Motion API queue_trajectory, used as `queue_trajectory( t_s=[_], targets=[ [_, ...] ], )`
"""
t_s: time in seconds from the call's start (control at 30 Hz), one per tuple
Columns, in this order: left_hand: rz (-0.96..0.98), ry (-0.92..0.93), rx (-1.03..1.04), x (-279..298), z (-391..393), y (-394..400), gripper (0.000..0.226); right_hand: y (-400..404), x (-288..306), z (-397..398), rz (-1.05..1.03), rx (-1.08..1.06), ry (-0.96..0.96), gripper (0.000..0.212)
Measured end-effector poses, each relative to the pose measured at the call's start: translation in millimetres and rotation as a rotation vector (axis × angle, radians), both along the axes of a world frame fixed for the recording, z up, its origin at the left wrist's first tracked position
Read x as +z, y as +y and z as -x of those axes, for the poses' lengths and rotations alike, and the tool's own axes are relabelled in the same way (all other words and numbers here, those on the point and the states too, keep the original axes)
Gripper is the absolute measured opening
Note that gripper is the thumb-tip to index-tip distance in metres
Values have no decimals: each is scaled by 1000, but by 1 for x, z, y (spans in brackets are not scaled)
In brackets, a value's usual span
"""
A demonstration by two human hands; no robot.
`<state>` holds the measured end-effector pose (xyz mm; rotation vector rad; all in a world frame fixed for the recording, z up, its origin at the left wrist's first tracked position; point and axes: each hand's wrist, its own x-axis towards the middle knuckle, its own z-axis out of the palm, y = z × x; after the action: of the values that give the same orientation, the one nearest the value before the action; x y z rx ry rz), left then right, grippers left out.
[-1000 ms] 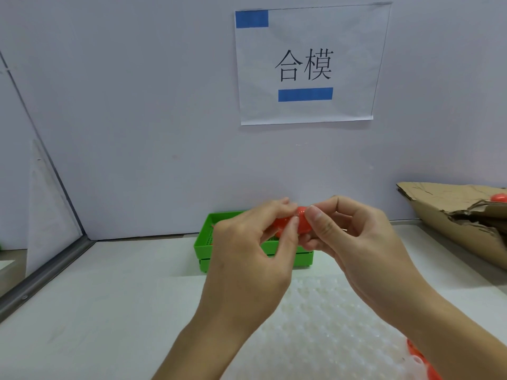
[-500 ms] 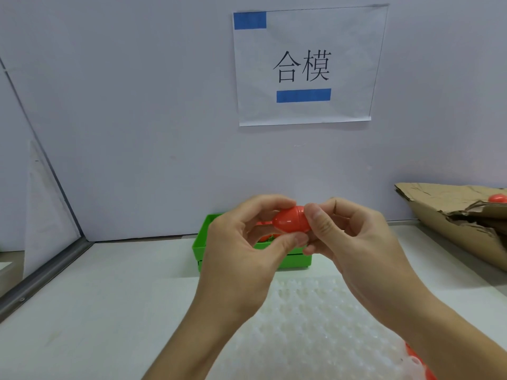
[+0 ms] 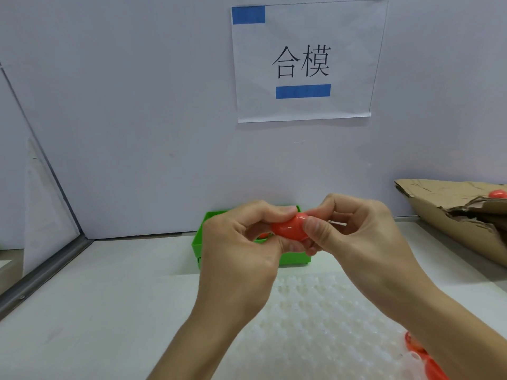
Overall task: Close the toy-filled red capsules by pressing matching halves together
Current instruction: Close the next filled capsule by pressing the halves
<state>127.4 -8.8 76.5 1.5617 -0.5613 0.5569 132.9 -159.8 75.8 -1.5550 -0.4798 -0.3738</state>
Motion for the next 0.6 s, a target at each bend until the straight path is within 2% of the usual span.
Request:
queue_trajectory(
  t_s=[0.2,0.3,0.4,0.6],
  targets=[
    [-33,-48,70,-7,0,-6,38,-2,-5,-4,50,-59,16,20],
    [-39,-46,85,-7,1,-7,31,-3,-3,-4,13,-12,54,17],
    [19,-35,64,-4,1,-7,27,1,-3,-5,-56,42,79,32],
    [-28,-8,38,1,0,-4,33,-1,-4,-7,-85,86,145,34]
  ],
)
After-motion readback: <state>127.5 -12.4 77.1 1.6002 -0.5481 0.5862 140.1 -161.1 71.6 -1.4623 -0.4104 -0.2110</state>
